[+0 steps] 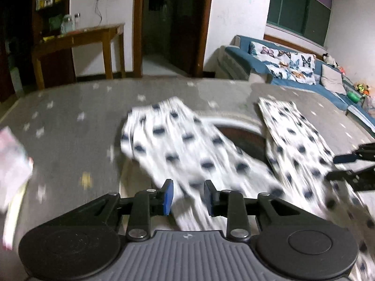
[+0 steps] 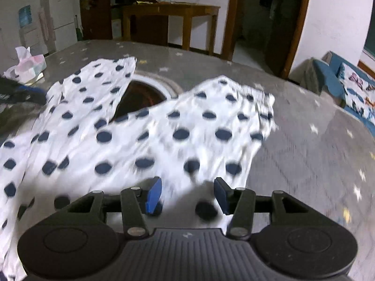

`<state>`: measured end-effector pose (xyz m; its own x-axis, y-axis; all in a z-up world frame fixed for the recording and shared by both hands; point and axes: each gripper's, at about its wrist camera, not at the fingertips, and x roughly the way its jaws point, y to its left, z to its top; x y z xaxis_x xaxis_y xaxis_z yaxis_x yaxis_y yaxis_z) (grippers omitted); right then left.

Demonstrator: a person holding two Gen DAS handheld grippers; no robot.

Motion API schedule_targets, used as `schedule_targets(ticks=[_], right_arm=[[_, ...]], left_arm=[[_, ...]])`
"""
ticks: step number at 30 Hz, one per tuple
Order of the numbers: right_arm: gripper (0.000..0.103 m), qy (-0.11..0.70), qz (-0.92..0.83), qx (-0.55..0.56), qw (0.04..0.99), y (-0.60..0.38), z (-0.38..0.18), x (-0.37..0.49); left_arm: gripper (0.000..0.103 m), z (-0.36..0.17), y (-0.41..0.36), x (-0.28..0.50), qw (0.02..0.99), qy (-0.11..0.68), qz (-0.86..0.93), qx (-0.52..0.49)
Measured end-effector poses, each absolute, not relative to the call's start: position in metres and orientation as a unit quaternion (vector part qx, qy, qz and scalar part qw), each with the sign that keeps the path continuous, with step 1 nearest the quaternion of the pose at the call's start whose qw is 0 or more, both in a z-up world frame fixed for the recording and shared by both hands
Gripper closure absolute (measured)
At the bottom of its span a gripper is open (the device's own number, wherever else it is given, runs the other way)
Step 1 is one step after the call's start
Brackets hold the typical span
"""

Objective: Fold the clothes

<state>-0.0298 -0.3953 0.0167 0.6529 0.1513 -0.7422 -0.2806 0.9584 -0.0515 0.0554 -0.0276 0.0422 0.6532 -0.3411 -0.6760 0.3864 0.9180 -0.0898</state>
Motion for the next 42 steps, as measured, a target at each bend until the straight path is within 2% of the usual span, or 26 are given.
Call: schedule_targets(ticks=[9, 14, 16, 19, 29, 32, 42], right_arm=[[0.052, 0.388, 0.09, -0.071, 0.915, -0.405, 0.019, -0.061], [0.052, 0.378, 0.096, -0.074, 0.918, -0.397, 0.018, -0.069], [0.052, 0.375, 0.098, -0.076, 0.919, -0.393, 0.017, -0.072], [0.051, 0.374, 0.094, -0.08, 0.919, -0.39, 0.014, -0.074], [0.044, 0.369, 0.084, -0.06, 0.924, -0.399, 0.009, -0.079], [0.044, 0.368, 0.079, -0.063, 0.924, -0.399, 0.012, -0.082], [0.044, 0.36, 0.166, -0.087, 0.914, -0.376, 0.038, -0.138]], left_arm=[[0.072, 0.027, -0.021, -0.015, 0.896, 0.394, -0.204, 0.002], [0.075, 0.022, -0.019, -0.024, 0.894, 0.401, -0.195, -0.038], [0.091, 0.022, -0.018, -0.027, 0.894, 0.399, -0.195, -0.053], [0.096, 0.025, -0.015, -0.031, 0.895, 0.396, -0.193, -0.071], [0.097, 0.027, 0.033, -0.051, 0.899, 0.41, -0.123, -0.093], [0.093, 0.026, 0.033, -0.051, 0.894, 0.42, -0.127, -0.093], [0.092, 0.062, 0.005, -0.062, 0.915, 0.363, -0.171, -0.048]])
